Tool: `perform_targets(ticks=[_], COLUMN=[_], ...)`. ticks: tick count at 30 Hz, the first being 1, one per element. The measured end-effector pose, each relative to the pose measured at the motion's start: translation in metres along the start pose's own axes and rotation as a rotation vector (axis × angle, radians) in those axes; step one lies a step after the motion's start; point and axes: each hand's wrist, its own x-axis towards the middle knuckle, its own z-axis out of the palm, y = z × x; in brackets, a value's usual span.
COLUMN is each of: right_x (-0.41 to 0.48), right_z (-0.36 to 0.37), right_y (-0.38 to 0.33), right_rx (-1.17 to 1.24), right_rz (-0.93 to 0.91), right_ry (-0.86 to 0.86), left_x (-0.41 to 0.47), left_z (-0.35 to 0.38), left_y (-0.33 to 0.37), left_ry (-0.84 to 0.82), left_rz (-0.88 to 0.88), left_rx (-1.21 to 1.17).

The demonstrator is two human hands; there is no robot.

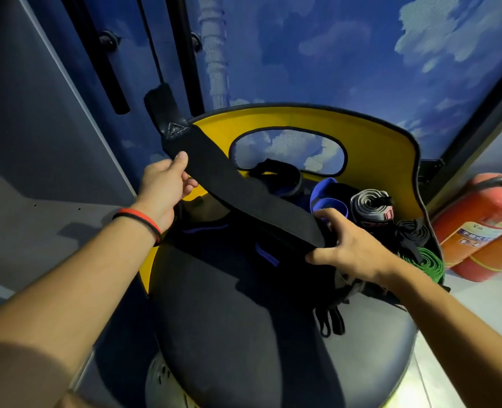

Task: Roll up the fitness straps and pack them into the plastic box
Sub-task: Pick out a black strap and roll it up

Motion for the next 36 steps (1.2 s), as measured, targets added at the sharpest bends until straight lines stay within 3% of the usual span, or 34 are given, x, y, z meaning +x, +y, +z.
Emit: perform_targets(ticks=[5, 7, 10, 12, 14, 17, 19, 22, 25, 28, 31, 34, 36], right_x=[-0.015, -0.016, -0.012, -0.011, -0.014, -0.022, -0.029, -0.039, -0.041, -0.040, -0.034, -0.028, -0.026], right_z=[0.005, 0.018, 0.021, 0.017, 0.017, 0.017, 0.012, 0.004, -0.001, -0.012, -0.036, -0.055, -0.059], right_y=[0.003, 0.002, -0.014, -0.033, -0.045, -0.044, -0.042, -0.042, -0.044, -0.046, -0.042, -0.033, -0.023], right_rx=[0.054, 0.090, 0.382, 0.569, 0.688, 0.669, 0.709, 0.685, 0.733, 0.879, 0.925, 1.032, 1.097], right_rz=[-0.015, -0.045, -0.014, 0.055, 0.124, 0.139, 0.154, 0.148, 0.140, 0.050, 0.015, 0.092, 0.151], right_ry=[-0.104, -0.043, 0.077, 0.031, -0.024, 0.069, 0.073, -0.127, -0.211, -0.084, 0.034, 0.075, 0.091], left_x=[-0.019, -0.033, -0.057, -0.069, -0.074, -0.071, -0.065, -0.061, -0.066, -0.072, -0.073, -0.074, -0.079], left_z=[0.009, 0.016, 0.035, 0.050, 0.061, 0.064, 0.061, 0.057, 0.057, 0.060, 0.066, 0.064, 0.061], left_y=[0.009, 0.020, 0.029, 0.026, 0.020, 0.013, 0.008, 0.007, 0.009, 0.004, -0.014, -0.052, -0.069], left_ry=[-0.101, -0.180, -0.301, -0.401, -0.451, -0.375, -0.298, -0.252, -0.323, -0.500, -0.633, -0.739, -0.964], left_rz=[0.324, 0.405, 0.437, 0.347, 0.145, -0.117, -0.175, -0.269, -0.355, -0.374, -0.207, 0.392, 0.689], left_rx=[0.248, 0.265, 0.264, 0.222, 0.144, 0.052, 0.050, -0.045, -0.135, -0.003, 0.217, 0.726, 0.961])
